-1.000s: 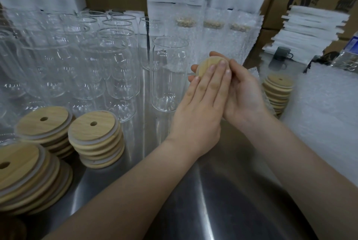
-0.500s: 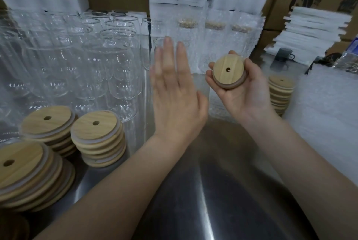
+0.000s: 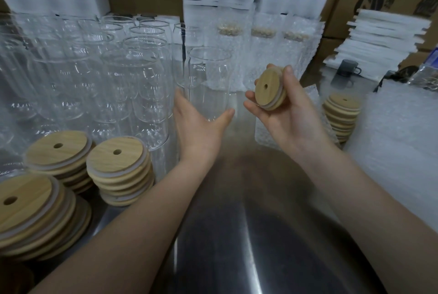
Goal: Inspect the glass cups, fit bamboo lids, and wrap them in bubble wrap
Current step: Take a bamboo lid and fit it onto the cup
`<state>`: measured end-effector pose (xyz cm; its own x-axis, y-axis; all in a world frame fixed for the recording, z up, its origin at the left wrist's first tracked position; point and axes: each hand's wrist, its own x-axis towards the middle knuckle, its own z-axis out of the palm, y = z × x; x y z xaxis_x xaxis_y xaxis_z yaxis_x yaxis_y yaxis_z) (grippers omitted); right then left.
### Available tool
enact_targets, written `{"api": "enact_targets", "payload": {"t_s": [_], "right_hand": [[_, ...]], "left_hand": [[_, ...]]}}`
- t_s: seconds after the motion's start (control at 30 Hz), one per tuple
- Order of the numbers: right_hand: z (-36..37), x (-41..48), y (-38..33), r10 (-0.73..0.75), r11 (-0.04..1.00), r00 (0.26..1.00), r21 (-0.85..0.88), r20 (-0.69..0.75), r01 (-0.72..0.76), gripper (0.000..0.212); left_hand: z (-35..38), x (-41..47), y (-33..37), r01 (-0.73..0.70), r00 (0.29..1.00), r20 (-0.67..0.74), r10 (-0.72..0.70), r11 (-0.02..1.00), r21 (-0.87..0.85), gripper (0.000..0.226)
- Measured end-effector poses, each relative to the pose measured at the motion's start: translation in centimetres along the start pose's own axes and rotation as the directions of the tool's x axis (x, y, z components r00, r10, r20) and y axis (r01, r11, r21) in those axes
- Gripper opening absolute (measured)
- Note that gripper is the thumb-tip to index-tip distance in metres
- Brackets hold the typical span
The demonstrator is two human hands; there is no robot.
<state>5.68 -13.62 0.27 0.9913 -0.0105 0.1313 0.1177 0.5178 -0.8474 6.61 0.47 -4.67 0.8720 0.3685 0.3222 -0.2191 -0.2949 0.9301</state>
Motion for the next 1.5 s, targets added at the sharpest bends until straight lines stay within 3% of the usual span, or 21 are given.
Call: {"api": "enact_targets", "payload": {"t_s": [0.17, 0.3, 0.4, 0.6, 0.93, 1.5], "right_hand": [[0.4, -0.5, 0.0, -0.158, 0.969, 0.987, -0.189, 0.012, 0.157, 0.064], [0.5, -0.8, -0.3, -0.325, 0.875, 0.945, -0.365, 0.041, 0.317, 0.048], [0.5, -1.0, -0.5, -0.441, 0.728, 0.893, -0.545, 0.094, 0.417, 0.039], [0.4, -1.0, -0.1, -0.453, 0.598, 0.868, -0.654, 0.201, 0.463, 0.047], [0.3, -1.0, 0.2, -0.427, 0.553, 0.869, -0.688, 0.250, 0.470, 0.047], [0.2, -0.8, 0.3, -0.343, 0.643, 0.913, -0.654, 0.220, 0.399, 0.047]], "left_hand": [[0.1, 0.3, -0.2, -0.039, 0.998, -0.055, 0.041, 0.999, 0.038, 0.091], [-0.1, -0.3, 0.0, -0.232, 0.969, -0.037, 0.244, 0.953, 0.193, 0.088], [-0.3, -0.5, 0.1, -0.317, 0.942, -0.022, 0.336, 0.907, 0.277, 0.086], [-0.2, -0.9, 0.5, -0.414, 0.903, 0.033, 0.429, 0.845, 0.339, 0.083], [-0.3, -1.0, 0.3, -0.458, 0.878, 0.037, 0.477, 0.817, 0.351, 0.082], [-0.3, -1.3, 0.4, -0.484, 0.858, -0.010, 0.514, 0.815, 0.319, 0.079]]}}
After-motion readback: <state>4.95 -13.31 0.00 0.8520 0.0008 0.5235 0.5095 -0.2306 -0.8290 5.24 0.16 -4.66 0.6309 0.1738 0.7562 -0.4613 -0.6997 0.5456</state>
